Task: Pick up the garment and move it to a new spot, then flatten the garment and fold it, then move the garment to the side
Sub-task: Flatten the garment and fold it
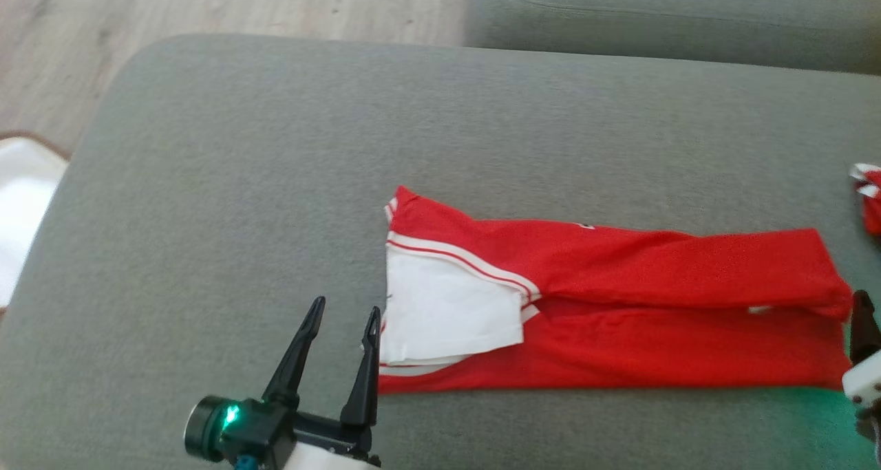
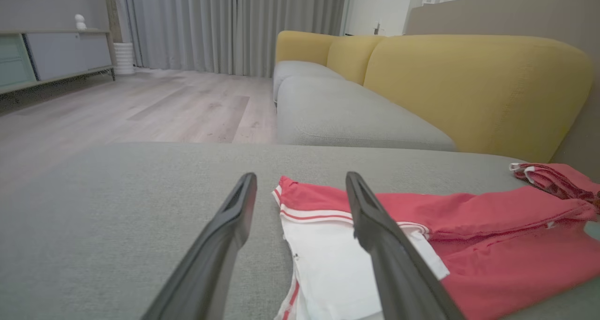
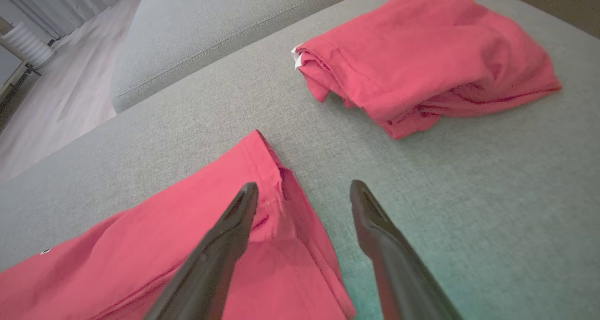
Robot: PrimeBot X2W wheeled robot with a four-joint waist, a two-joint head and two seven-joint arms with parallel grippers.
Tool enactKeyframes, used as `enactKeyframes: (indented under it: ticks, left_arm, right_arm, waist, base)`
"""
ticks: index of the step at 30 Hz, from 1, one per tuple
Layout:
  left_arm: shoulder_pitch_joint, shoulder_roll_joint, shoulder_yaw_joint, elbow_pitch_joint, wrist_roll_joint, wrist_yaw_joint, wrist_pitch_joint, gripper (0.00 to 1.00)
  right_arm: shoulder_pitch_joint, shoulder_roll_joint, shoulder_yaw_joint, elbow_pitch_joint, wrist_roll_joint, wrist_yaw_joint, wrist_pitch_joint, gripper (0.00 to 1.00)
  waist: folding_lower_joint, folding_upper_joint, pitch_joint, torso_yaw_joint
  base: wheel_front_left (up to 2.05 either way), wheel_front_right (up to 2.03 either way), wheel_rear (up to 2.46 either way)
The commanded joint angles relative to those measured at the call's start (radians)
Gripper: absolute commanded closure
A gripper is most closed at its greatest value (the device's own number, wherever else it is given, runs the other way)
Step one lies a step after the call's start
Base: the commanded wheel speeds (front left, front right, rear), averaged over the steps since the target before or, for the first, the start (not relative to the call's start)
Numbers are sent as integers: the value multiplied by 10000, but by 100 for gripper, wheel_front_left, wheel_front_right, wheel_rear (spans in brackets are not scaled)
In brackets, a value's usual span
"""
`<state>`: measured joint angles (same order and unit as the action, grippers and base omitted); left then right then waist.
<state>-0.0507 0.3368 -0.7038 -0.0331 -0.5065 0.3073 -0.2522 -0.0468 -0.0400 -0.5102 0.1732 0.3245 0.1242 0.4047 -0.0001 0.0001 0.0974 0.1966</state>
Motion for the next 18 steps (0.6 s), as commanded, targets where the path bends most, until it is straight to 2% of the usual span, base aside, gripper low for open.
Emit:
enactKeyframes:
  ticks: [1,8,14,15,17,18]
  left_arm:
    - [-73,-90,570,-350,426,-52,-94,0]
    - [274,-731,1042,-339,1356,-509,-94,0]
    - [452,-1182,1562,-318,1856,-924,-95,0]
    - [465,-1232,1646,-319,1911,-981,-95,0]
    - [488,-1330,1792,-311,2017,-1098,-95,0]
    - [488,-1330,1792,-311,2017,-1098,-95,0]
  right_arm:
    - [-644,-155,-10,-26,-265,65,-41,0]
    - [-1251,-546,-666,1676,-1098,65,268,0]
    - [-1214,-636,-368,2439,-999,65,943,0]
    - [-1196,-652,-259,2466,-924,65,1048,11]
    - [-1173,-710,-34,2481,-759,65,1232,63]
    - [-1173,-710,-34,2481,-759,65,1232,63]
  waist:
    - [1,-1,48,337]
    - [1,-1,211,746]
    - [1,-1,291,778]
    - [1,-1,304,764]
    - [1,-1,329,729]
    - [1,-1,329,729]
  base:
    - [0,0,0]
    - [0,0,0]
    - [0,0,0]
    - [0,0,0]
    - [0,0,0]
    - [0,0,0]
